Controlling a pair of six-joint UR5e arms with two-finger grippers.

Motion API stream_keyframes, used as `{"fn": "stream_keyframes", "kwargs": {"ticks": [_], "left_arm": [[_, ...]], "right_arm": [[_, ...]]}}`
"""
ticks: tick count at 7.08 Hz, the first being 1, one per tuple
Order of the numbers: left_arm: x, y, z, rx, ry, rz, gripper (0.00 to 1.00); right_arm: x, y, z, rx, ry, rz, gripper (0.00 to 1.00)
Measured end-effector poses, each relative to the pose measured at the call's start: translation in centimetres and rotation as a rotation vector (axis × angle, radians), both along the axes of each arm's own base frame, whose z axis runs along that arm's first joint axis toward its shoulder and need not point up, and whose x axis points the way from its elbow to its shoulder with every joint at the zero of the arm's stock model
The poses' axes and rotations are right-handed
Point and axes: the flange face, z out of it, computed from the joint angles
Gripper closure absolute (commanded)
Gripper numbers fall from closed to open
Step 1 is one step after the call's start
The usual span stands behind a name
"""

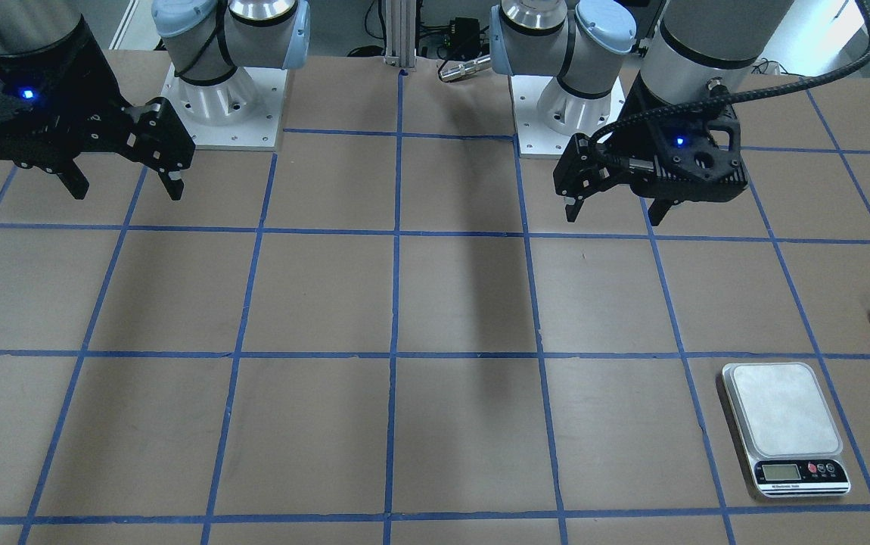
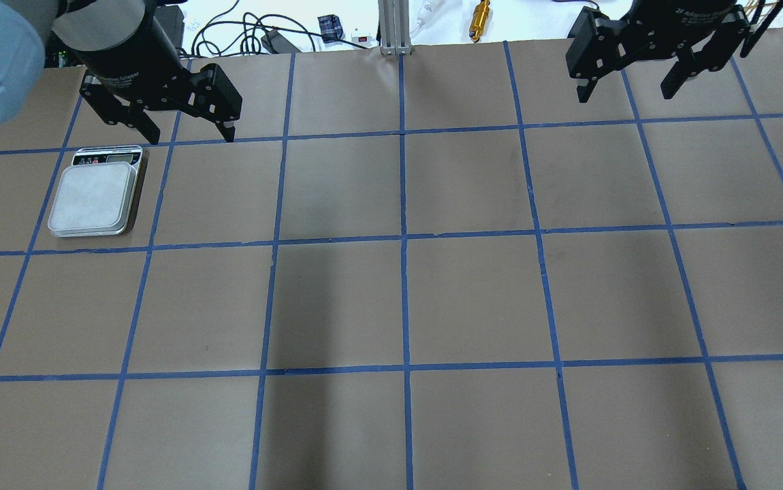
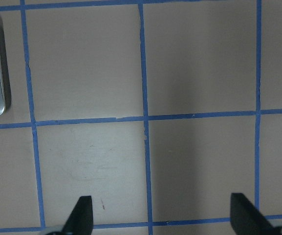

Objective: Weigh mango
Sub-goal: 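Move the left gripper back and down toward the mango near the robot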

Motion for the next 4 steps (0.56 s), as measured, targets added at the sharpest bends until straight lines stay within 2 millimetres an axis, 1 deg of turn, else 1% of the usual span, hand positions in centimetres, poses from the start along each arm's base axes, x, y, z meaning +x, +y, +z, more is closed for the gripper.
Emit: {"fn": "stream_keyframes", "kwargs": {"ticks": [2, 4], "left_arm": [[0.03, 0.03, 0.05, -0.001, 0.001, -0.005, 0.00], [0.49, 0.04, 0.27, -0.006, 0.002, -0.009, 0.00]], "right_arm": [[0.00, -0.01, -0.01, 0.000, 0.000, 0.000, 0.00], [0.00, -0.02, -0.03, 0.001, 0.000, 0.000, 0.00]]}}
